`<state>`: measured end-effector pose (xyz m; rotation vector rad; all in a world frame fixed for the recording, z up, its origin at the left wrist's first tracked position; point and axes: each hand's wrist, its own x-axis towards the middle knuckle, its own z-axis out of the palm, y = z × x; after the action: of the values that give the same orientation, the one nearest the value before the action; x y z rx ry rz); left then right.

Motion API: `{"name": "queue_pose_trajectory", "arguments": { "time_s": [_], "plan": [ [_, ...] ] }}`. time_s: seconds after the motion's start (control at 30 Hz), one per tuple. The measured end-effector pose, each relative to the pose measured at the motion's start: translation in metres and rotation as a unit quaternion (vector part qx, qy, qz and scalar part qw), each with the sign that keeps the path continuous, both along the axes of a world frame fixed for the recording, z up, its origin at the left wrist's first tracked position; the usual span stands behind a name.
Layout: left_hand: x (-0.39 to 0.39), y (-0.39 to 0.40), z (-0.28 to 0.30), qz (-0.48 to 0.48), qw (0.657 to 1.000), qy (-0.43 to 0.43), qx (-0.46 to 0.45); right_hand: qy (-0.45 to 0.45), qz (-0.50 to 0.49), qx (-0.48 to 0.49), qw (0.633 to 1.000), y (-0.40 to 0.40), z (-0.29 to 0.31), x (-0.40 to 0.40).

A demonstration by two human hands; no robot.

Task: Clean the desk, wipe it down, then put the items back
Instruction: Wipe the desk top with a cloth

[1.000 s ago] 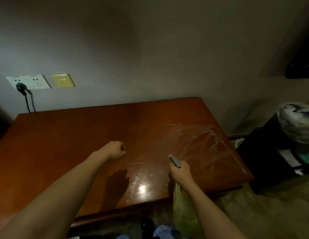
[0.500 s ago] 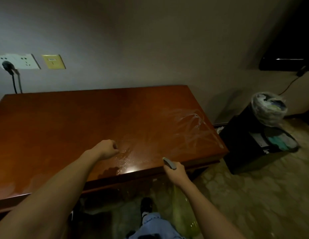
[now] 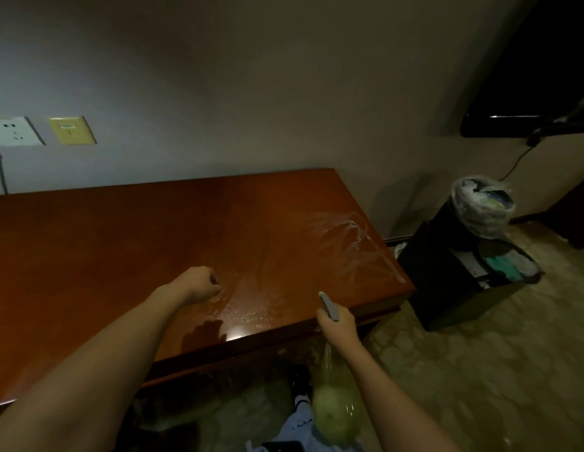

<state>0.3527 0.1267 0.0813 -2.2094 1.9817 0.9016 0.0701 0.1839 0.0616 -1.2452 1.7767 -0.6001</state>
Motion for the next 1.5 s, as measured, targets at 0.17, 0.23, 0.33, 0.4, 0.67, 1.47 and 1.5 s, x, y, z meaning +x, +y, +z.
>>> {"name": "queue_pose_trajectory", "arguments": {
  "time_s": [0.17, 0.23, 0.33, 0.4, 0.67, 1.47, 1.5],
  "plan": [
    [-0.017, -0.034, 0.002, -0.018, 1.000, -0.004, -0.010, -0.029, -0.048, 0.013, 0.998, -0.034, -0.003, -0.007],
    [-0.022, -0.051, 0.001, -0.017, 1.000, -0.001, -0.017, 0.004, -0.013, -0.007, 1.000, -0.052, -0.002, -0.012],
    [-0.029, -0.077, 0.000, -0.013, 1.000, 0.000, -0.022, 0.012, 0.014, -0.001, 1.000, -0.089, -0.003, -0.023],
    [-0.032, -0.094, 0.001, -0.008, 1.000, -0.005, -0.015, -0.026, 0.011, 0.017, 0.999, -0.117, 0.001, -0.027],
    [-0.049, -0.177, 0.009, 0.026, 0.999, -0.024, -0.024, -0.002, 0.021, 0.002, 1.000, -0.213, 0.012, -0.040],
    [-0.114, -0.298, 0.004, 0.032, 0.998, -0.059, -0.001, -0.015, -0.053, -0.016, 0.998, -0.374, 0.023, -0.116],
    [-0.116, -0.300, 0.006, 0.028, 0.998, -0.058, -0.004, -0.012, -0.049, -0.014, 0.999, -0.373, 0.023, -0.121]
  ]
}}
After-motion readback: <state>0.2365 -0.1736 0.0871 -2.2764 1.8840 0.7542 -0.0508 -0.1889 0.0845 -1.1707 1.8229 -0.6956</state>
